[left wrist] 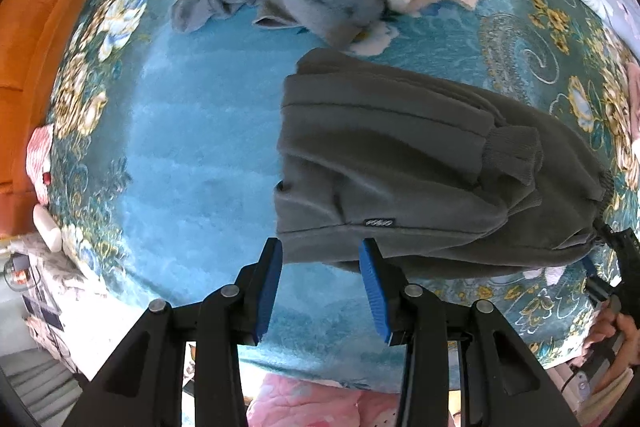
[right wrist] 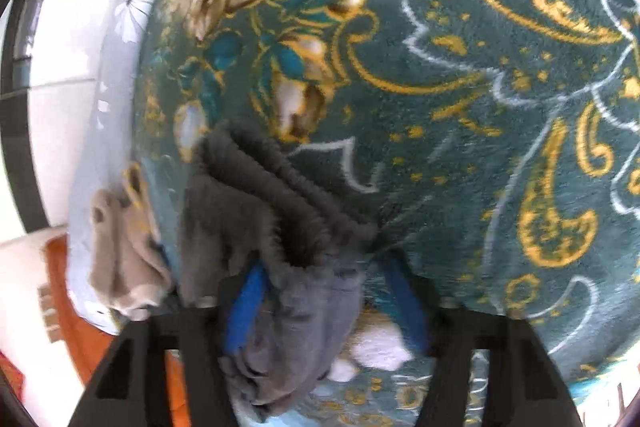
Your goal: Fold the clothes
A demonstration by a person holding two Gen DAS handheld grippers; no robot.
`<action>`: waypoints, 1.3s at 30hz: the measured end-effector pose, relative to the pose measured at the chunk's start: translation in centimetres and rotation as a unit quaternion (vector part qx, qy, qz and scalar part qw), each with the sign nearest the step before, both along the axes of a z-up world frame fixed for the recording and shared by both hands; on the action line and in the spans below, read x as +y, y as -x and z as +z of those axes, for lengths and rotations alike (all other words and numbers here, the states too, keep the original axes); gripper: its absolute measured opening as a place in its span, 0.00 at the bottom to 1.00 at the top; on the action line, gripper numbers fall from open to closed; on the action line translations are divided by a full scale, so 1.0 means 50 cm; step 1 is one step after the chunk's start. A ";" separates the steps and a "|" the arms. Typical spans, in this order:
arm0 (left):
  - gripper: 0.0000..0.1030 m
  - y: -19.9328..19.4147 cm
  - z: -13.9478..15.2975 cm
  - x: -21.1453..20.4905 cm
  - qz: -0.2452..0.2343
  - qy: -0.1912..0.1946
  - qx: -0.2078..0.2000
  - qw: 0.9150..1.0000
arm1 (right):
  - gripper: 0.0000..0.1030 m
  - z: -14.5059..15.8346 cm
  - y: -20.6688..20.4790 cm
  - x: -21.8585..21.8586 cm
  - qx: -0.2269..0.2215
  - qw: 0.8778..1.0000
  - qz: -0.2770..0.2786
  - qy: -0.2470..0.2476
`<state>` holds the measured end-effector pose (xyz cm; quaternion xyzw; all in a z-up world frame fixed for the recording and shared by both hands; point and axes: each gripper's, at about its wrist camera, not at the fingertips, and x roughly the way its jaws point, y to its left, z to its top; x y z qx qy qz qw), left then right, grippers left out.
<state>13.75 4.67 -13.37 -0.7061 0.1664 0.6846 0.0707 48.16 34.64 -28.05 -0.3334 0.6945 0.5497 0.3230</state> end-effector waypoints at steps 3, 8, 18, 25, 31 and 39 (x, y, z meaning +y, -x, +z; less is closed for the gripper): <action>0.40 -0.003 0.007 -0.031 0.018 0.001 0.003 1.000 | 0.48 0.002 0.009 0.002 0.001 1.000 -0.007 0.004; 0.40 -0.003 0.022 -0.083 0.052 -0.011 0.009 0.999 | 0.39 0.047 0.034 0.001 -0.014 1.000 0.003 -0.013; 0.40 0.014 0.039 -0.161 0.109 -0.064 0.012 0.992 | 0.31 0.344 0.245 -0.072 -0.009 0.944 0.236 -0.228; 0.40 0.030 0.028 -0.246 0.158 -0.088 0.005 0.984 | 0.19 0.460 0.453 -0.295 0.011 0.829 0.444 -0.340; 0.40 0.035 0.003 -0.323 0.182 -0.095 -0.013 0.979 | 0.09 0.409 0.596 -0.507 -0.004 0.731 0.590 -0.342; 0.40 0.044 -0.043 -0.354 0.202 -0.118 -0.039 0.971 | 0.09 0.403 0.589 -0.510 0.020 0.770 0.573 -0.281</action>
